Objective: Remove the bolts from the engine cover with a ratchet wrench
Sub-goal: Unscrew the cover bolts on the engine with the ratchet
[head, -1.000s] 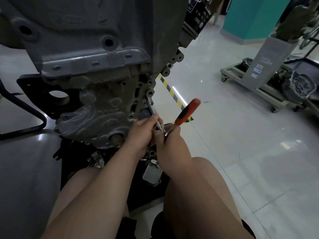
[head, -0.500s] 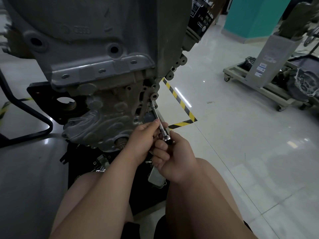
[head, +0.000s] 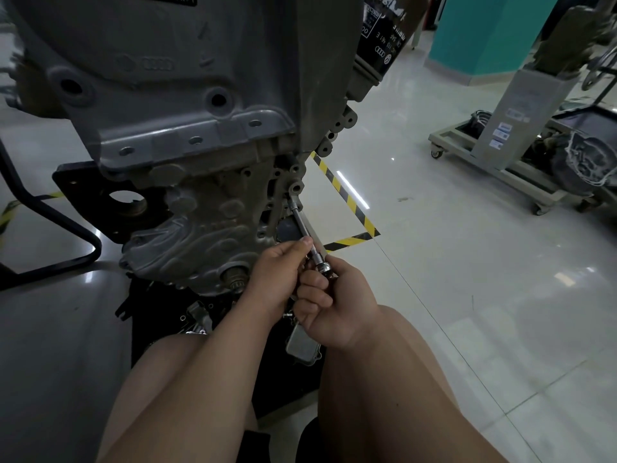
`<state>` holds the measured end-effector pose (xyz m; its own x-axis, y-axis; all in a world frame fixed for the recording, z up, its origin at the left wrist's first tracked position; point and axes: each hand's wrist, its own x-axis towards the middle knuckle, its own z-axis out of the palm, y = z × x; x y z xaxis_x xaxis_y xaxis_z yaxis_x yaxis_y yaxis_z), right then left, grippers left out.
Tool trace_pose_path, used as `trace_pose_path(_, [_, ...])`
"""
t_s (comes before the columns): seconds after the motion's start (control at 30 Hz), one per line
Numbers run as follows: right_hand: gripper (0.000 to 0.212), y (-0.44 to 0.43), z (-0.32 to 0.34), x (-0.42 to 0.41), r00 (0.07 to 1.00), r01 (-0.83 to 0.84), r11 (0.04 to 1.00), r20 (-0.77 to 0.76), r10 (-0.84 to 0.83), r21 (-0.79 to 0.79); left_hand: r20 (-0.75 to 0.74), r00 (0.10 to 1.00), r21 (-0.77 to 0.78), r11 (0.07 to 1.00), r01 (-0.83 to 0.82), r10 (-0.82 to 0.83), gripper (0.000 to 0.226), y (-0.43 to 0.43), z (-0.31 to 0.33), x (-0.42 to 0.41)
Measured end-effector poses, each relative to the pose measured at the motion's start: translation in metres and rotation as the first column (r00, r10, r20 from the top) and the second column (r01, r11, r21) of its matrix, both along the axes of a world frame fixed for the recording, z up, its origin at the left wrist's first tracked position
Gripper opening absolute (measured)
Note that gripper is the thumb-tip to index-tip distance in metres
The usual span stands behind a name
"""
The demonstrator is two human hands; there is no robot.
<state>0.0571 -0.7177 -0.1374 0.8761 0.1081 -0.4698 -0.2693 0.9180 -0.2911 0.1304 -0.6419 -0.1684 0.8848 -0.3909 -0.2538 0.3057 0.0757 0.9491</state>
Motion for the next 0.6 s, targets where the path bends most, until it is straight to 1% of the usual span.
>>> trace_pose_path(0.03, [0.047, 0.001, 0.0, 0.0, 1.0, 0.002, 0.999, -0.004, -0.002, -0.034, -0.011, 1.0, -0.009, 1.0, 0.002, -0.002, 0.036, 0.0, 0.0, 0.0])
trace_pose_path(0.1, [0.046, 0.004, -0.002, 0.001, 0.999, 0.026, 0.986, -0.018, -0.029, -0.166, -0.032, 0.999, -0.02, 1.0, 0.014, -0.015, 0.036, 0.001, 0.0, 0.0])
trace_pose_path(0.17, [0.048, 0.007, -0.005, 0.001, 0.995, 0.079, 0.931, -0.024, -0.093, -0.355, -0.055, 0.998, -0.033, 0.999, 0.033, -0.035, 0.037, 0.001, -0.001, 0.0])
trace_pose_path(0.2, [0.05, 0.009, -0.005, 0.001, 0.991, 0.102, 0.879, -0.027, -0.13, -0.466, -0.061, 0.997, -0.041, 0.998, 0.044, -0.046, 0.038, 0.001, -0.001, 0.0])
trace_pose_path(0.23, [0.051, 0.011, -0.006, 0.001, 0.985, 0.115, 0.801, -0.035, -0.167, -0.588, -0.054, 0.997, -0.045, 0.998, 0.048, -0.051, 0.039, 0.001, -0.001, 0.0])
trace_pose_path(0.27, [0.049, 0.013, -0.006, 0.001, 0.979, 0.113, 0.699, -0.042, -0.201, -0.706, -0.038, 0.998, -0.048, 0.998, 0.044, -0.046, 0.038, 0.001, -0.001, 0.001])
trace_pose_path(0.3, [0.044, 0.015, -0.006, 0.001, 0.972, 0.102, 0.584, -0.043, -0.229, -0.806, -0.02, 0.999, -0.051, 0.998, 0.036, -0.037, 0.036, 0.001, -0.001, 0.001])
trace_pose_path(0.33, [0.035, 0.016, -0.008, 0.001, 0.968, 0.097, 0.478, -0.029, -0.25, -0.873, -0.009, 1.0, -0.058, 0.998, 0.028, -0.028, 0.033, 0.0, -0.001, 0.002])
trace_pose_path(0.4, [0.019, 0.02, -0.011, -0.001, 0.969, 0.119, 0.309, 0.042, -0.245, -0.944, -0.008, 0.999, -0.075, 0.997, 0.037, -0.038, 0.03, 0.001, -0.001, 0.003])
trace_pose_path(0.47, [0.009, 0.025, -0.016, -0.002, 0.977, 0.129, 0.135, 0.102, -0.186, -0.982, 0.009, 0.998, -0.057, 0.996, 0.067, -0.066, 0.029, 0.003, -0.001, 0.004])
trace_pose_path(0.5, [0.005, 0.027, -0.017, -0.003, 0.981, 0.118, 0.07, 0.106, -0.165, -0.99, 0.023, 0.997, -0.041, 0.996, 0.077, -0.076, 0.028, 0.005, -0.002, 0.004])
trace_pose_path(0.53, [0.006, 0.029, -0.017, -0.004, 0.983, 0.106, 0.028, 0.101, -0.153, -0.994, 0.032, 0.996, -0.026, 0.996, 0.082, -0.081, 0.028, 0.005, -0.002, 0.005])
trace_pose_path(0.57, [0.007, 0.029, -0.019, -0.004, 0.984, 0.096, 0.008, 0.094, -0.149, -0.995, 0.035, 0.995, -0.014, 0.996, 0.09, -0.089, 0.028, 0.006, -0.002, 0.004])
trace_pose_path(0.6, [0.008, 0.03, -0.021, -0.004, 0.984, 0.101, 0.013, 0.098, -0.151, -0.995, 0.035, 0.995, -0.011, 0.995, 0.097, -0.097, 0.028, 0.007, -0.002, 0.004])
